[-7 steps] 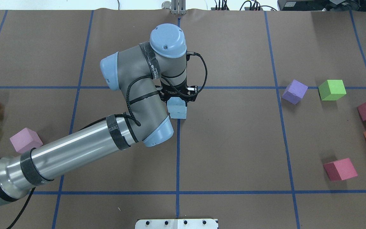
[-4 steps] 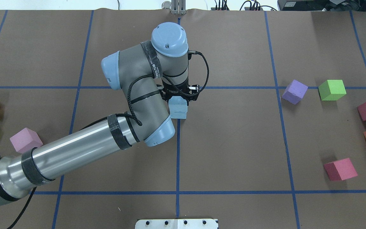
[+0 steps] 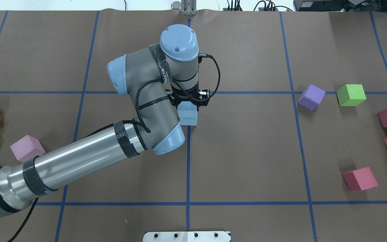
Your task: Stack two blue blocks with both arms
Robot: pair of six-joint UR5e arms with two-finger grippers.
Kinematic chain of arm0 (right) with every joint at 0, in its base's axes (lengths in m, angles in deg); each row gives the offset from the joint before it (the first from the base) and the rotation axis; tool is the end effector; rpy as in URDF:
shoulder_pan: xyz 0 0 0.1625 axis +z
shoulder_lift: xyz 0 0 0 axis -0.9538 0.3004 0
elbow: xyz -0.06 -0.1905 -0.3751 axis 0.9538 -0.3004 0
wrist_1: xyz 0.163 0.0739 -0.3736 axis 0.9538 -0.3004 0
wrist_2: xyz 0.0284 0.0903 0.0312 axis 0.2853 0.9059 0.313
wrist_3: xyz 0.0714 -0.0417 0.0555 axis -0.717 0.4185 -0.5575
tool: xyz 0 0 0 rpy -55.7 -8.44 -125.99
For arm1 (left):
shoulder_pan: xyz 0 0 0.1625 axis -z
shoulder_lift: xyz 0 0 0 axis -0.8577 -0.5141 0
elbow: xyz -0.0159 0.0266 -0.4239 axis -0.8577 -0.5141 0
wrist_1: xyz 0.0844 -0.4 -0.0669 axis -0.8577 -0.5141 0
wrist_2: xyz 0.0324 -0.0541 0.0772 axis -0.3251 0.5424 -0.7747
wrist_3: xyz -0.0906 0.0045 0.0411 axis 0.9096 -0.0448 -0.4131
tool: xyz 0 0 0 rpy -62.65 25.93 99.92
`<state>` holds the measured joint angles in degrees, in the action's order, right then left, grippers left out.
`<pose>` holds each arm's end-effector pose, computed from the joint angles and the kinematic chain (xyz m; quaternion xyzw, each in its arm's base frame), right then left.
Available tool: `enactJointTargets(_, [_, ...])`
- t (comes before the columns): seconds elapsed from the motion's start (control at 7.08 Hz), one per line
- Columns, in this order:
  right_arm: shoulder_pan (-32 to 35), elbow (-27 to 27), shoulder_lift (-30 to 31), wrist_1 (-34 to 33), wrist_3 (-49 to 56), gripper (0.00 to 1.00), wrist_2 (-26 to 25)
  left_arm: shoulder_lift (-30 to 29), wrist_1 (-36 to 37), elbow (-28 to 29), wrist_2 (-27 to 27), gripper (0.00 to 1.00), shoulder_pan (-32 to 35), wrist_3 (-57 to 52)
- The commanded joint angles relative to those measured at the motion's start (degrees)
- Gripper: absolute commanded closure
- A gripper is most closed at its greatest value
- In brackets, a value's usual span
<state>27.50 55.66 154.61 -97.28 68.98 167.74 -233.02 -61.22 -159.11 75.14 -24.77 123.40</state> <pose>0.1476 -0.4514 0.5978 0.0820 -0.3475 -0.0169 0.9339 0.5963 -0.5152 0.1291 0.0006 0.4109 0.0236 0.9114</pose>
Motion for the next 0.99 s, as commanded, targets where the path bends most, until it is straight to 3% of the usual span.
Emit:
enactJointTargets(0.0, [0.0,-0.1,-0.1,0.0,-0.1,0.0,0.0,0.1,0.0,0.1,0.0,0.33,-0.2,0.0])
enactJointTargets(0.85, [0.0,-0.2,-0.2,0.0,-0.1,0.0,0.0,0.1,-1.0,0.7,-2.1,0.33,-0.8,0.1])
